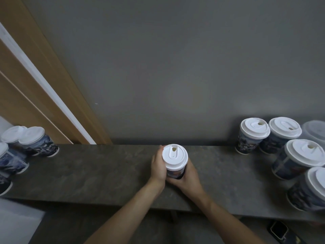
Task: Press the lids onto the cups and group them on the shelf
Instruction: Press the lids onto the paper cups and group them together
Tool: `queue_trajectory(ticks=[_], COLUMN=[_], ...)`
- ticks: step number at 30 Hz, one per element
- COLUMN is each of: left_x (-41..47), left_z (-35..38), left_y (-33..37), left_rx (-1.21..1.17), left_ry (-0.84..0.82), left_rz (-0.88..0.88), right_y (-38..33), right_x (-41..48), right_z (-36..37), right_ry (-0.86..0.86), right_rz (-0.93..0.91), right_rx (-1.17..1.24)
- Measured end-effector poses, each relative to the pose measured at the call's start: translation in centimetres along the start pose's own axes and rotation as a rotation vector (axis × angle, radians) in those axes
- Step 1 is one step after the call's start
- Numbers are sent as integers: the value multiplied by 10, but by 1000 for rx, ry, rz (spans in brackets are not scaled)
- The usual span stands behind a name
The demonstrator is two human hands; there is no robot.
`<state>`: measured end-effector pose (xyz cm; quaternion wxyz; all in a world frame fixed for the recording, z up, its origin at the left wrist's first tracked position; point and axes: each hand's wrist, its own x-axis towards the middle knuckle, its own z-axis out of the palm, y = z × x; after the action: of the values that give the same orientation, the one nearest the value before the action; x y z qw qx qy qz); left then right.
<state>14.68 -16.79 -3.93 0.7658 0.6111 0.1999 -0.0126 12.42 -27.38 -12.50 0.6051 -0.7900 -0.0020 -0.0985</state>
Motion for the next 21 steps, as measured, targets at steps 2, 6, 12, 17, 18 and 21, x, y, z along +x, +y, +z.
queue_trajectory(ticks=[2, 6, 12, 17, 18, 21], left_x=[5, 14, 2, 13, 17, 20], left_z=[-5, -10, -3, -5, -5, -5], left_y=[8, 21, 4, 18, 22, 15], left_rx=[5, 73, 48, 82, 84, 31], left_ry=[-189, -298, -22, -339, -383, -217], left_rz=[-95, -158, 36, -115, -137, -99], right_y=[1, 0, -1, -4, -3, -3], right_x=[0, 1, 0, 0, 1, 1], right_z=[-2, -5, 0, -5, -6, -5], right_ry=[-10, -59, -15, -39, -51, -63], right_rz=[0, -6, 40, 21, 13, 13], right_rx=[-12, -53, 18, -11, -22, -24])
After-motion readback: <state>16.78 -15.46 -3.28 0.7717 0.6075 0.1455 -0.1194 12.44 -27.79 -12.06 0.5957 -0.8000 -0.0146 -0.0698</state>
